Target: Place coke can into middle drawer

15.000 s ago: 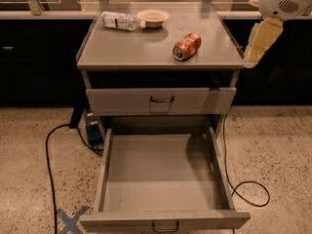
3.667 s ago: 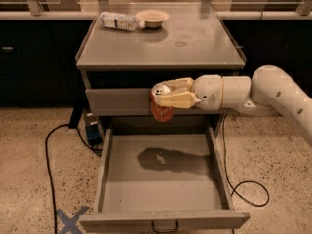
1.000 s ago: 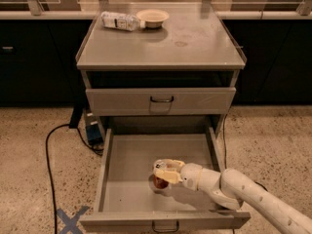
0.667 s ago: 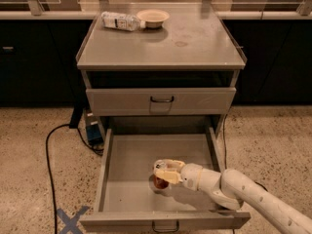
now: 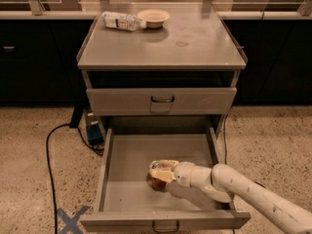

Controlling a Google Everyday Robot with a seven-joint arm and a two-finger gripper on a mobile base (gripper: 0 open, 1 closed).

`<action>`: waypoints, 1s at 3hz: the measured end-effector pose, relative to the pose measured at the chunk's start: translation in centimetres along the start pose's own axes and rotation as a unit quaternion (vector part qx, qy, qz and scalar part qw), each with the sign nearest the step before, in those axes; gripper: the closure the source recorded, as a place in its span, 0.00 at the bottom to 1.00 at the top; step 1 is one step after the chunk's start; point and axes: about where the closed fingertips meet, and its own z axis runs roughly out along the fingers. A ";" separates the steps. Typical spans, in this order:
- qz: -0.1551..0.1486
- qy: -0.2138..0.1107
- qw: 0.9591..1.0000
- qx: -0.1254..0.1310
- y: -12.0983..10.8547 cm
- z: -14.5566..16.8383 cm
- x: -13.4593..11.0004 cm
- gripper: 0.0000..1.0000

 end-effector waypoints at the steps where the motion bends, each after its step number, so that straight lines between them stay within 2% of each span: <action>1: 0.001 0.024 1.000 0.013 -2.6 2.6 1.3 1.00; 2: 0.004 0.027 0.999 0.020 -3.2 3.0 1.4 1.00; 3: 0.004 0.027 0.999 0.020 -3.2 3.0 1.4 0.81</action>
Offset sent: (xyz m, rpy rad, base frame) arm 0.0620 -0.0004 -0.0885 -0.1115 0.0780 -0.0935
